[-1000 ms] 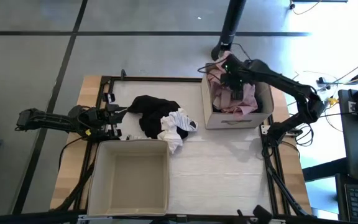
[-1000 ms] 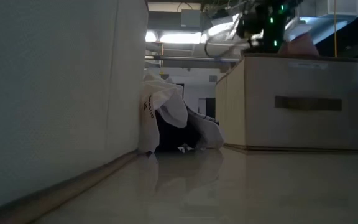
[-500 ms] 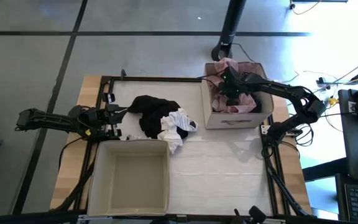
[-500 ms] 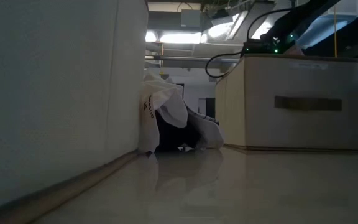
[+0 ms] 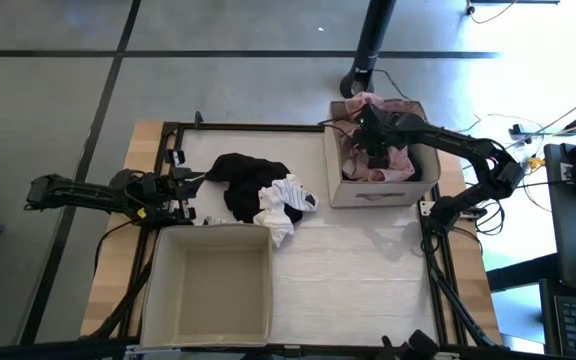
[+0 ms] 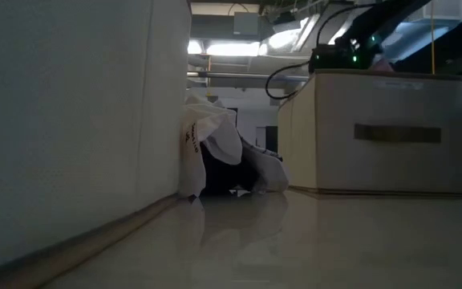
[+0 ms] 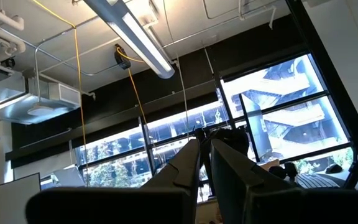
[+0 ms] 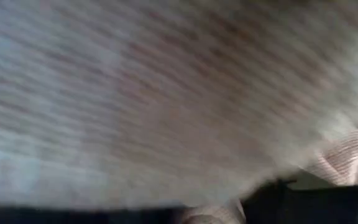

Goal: Sort clothes
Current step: Put the red polo shirt into the right laundry organizer, then put the white striped sock into the left laundry organizer

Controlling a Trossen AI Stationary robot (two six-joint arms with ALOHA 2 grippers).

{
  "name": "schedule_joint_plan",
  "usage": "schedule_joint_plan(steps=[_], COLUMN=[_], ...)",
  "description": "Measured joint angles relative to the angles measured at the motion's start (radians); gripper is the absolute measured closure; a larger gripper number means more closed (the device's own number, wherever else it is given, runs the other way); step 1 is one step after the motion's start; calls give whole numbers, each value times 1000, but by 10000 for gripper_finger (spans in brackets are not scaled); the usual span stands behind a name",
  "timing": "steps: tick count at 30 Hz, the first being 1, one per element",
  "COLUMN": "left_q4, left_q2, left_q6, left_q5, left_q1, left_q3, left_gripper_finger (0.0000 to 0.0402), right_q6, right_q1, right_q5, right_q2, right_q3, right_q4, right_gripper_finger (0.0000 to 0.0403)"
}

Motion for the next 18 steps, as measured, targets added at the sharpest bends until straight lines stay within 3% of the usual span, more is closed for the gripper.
schedule_joint_plan(steps=[9, 14, 18], left_q4=[-1, -2, -3], left_q2=[0, 0, 0], left_q6=[0, 0, -2], left_q5=[0, 0, 0], left_q1=[0, 0, 0], left_q3=[0, 0, 0], left_gripper_finger=[370, 370, 370], right_q6=[78, 113, 115], right_q1=[-1, 27, 113], right_q5=[-47, -183, -225], right_q2=[-60, -123, -176], right_q3=[287, 357, 356], right_q4=[-323, -339, -296], right_gripper_finger=[213, 216, 216])
